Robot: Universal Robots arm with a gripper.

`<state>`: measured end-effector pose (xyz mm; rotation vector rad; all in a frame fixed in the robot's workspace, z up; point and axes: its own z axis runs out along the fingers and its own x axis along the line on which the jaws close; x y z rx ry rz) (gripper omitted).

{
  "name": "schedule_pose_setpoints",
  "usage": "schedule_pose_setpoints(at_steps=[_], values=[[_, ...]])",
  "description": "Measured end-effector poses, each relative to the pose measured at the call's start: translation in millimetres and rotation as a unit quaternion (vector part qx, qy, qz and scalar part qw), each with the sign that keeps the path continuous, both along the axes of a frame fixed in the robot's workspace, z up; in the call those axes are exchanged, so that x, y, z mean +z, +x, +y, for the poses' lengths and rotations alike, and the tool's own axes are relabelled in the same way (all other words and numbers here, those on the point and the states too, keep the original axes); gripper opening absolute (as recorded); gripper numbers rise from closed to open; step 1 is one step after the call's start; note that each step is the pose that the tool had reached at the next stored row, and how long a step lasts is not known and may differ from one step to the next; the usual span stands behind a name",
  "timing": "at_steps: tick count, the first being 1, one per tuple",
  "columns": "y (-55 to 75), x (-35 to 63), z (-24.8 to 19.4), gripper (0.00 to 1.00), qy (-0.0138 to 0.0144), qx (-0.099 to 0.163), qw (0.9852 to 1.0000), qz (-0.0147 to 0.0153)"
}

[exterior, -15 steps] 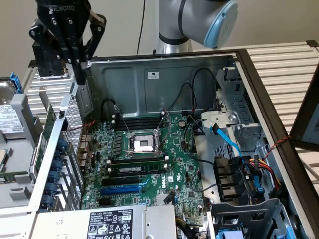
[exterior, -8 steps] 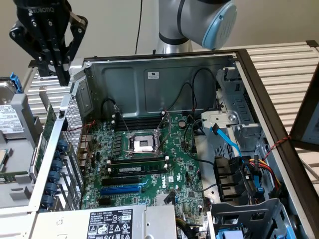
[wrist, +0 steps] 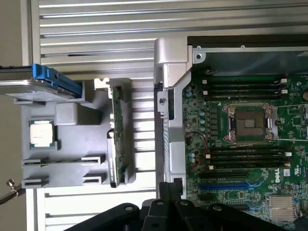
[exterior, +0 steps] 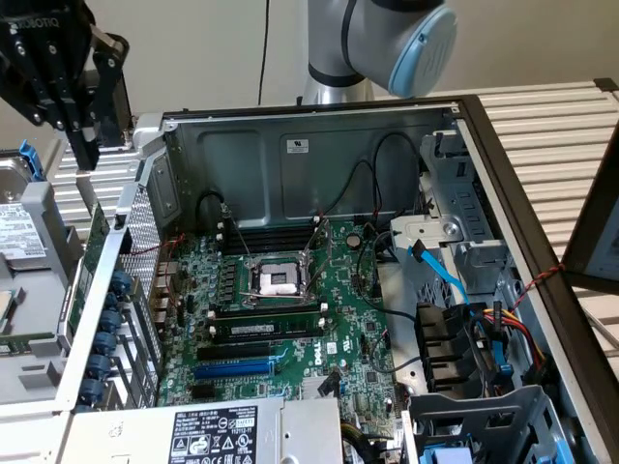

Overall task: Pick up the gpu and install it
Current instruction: 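Reach for the gpu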

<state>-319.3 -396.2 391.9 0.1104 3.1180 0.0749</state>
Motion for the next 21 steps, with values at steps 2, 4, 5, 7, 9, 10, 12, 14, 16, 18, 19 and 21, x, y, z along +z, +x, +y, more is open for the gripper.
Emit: schedule_pose_setpoints(at_steps=[2,4,5,7,9,10,12,14,16,18,19,21], values=[[-9.3,-0.1,0.1,0.11,0.0000,0.000,1.0000,0.0000],[-18.1,-0.1,0.1,0.11,0.0000,0.000,1.0000,0.0000],[-22.6,-0.2,0.1,0.11,0.0000,0.000,1.0000,0.0000],[-31.9,-0.2,0.1,0.11,0.0000,0.000,1.0000,0.0000],[-40.7,-0.3,0.2,0.11,0.0000,0.000,1.0000,0.0000],[-45.5,-0.4,0.2,0.11,0.0000,0.000,1.0000,0.0000],[-54.5,-0.3,0.2,0.11,0.0000,0.000,1.0000,0.0000],[-63.8,-0.4,0.2,0.11,0.0000,0.000,1.0000,0.0000],[-72.8,-0.4,0.2,0.11,0.0000,0.000,1.0000,0.0000],[-81.9,-0.4,0.2,0.11,0.0000,0.000,1.0000,0.0000],[-86.5,-0.5,0.2,0.11,0.0000,0.000,1.0000,0.0000],[-91.5,-0.4,0.2,0.11,0.0000,0.000,1.0000,0.0000]])
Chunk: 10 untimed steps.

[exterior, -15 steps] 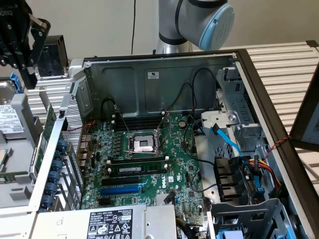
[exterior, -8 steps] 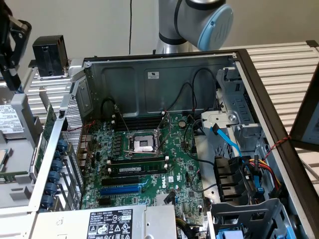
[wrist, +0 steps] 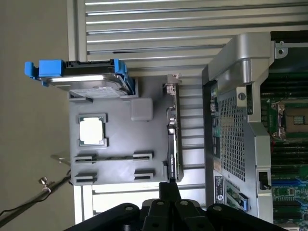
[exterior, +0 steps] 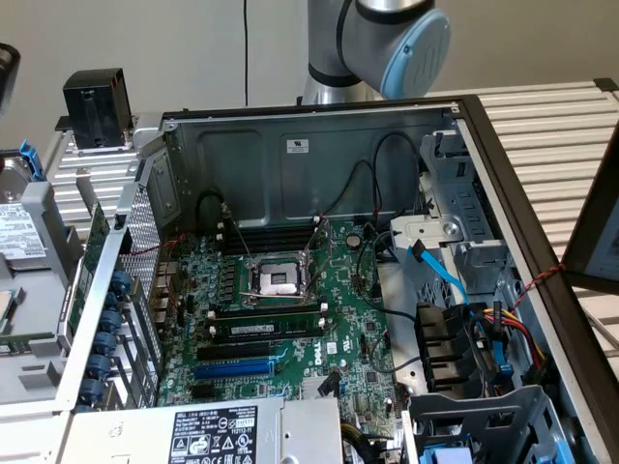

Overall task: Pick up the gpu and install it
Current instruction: 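Reach for the gpu, then pick up the gpu and move the gpu toward the slot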

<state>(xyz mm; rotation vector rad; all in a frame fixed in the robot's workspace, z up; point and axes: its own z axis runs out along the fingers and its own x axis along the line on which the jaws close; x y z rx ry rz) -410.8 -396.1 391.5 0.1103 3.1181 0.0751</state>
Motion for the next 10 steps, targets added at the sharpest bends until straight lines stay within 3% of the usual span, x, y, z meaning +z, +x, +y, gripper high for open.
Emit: schedule_pose_setpoints(at_steps=[10], values=[[-0.4,0.0,0.0,0.11,0.0001,0.000,1.0000,-0.0001]])
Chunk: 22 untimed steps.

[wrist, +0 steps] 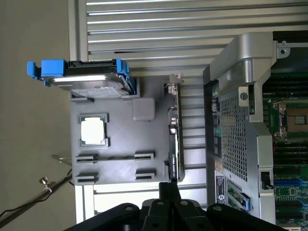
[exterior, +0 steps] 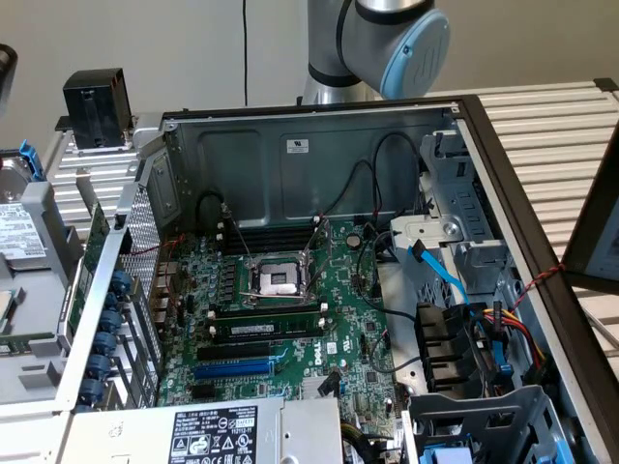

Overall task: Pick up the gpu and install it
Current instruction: 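Pick up the gpu and move the gpu toward the slot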

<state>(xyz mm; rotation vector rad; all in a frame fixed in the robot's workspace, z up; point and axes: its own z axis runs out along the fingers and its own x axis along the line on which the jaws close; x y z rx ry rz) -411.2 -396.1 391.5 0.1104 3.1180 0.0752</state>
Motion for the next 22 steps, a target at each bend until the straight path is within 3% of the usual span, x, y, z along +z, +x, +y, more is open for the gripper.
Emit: schedule_pose_setpoints(at_steps=[5,7,8,9,11,12,17,22], values=[[-0.7,0.0,0.0,0.12,0.0000,0.000,1.0000,-0.0002],[-1.8,-0.2,0.1,0.24,0.0000,0.000,1.0000,-0.0007],[-2.5,-0.2,0.0,0.24,0.0000,0.000,1.0000,-0.0007],[-3.6,-0.5,0.0,0.30,0.0000,0.001,1.0000,-0.0009],[-4.1,-2.8,0.0,0.30,0.0001,0.009,1.0000,-0.0018],[-4.2,-4.0,0.0,0.36,0.0004,0.017,0.9998,-0.0018],[-4.4,-10.0,0.0,0.36,0.0020,0.061,0.9981,-0.0021],[-8.6,-18.0,-0.1,0.36,0.0018,0.062,0.9981,-0.0065]])
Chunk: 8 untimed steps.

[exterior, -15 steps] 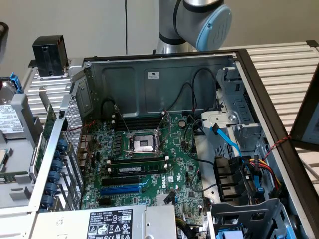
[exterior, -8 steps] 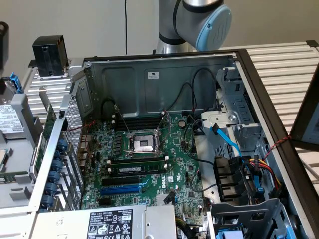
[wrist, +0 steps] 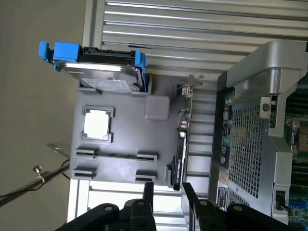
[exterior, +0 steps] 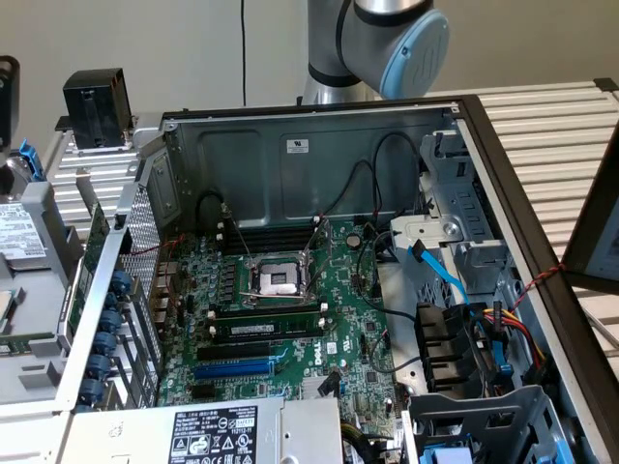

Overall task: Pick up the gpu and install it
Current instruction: 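Pick up the gpu and move the gpu toward the slot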

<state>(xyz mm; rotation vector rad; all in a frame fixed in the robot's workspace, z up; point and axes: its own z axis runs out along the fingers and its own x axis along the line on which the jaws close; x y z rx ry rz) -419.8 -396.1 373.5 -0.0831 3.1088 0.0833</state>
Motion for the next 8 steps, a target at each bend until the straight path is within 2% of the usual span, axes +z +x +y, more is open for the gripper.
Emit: schedule_pose_setpoints(at_steps=[2,4,7,8], values=[[0.0,-0.9,0.0,0.36,0.0004,-0.001,1.0000,-0.0072],[0.0,-1.5,0.0,0.36,0.0019,-0.008,0.9999,-0.0117],[-2.2,-5.6,0.1,0.36,0.0040,-0.013,0.9998,-0.0123],[-2.6,-6.6,0.0,0.36,0.0057,-0.014,0.9998,-0.0123]])
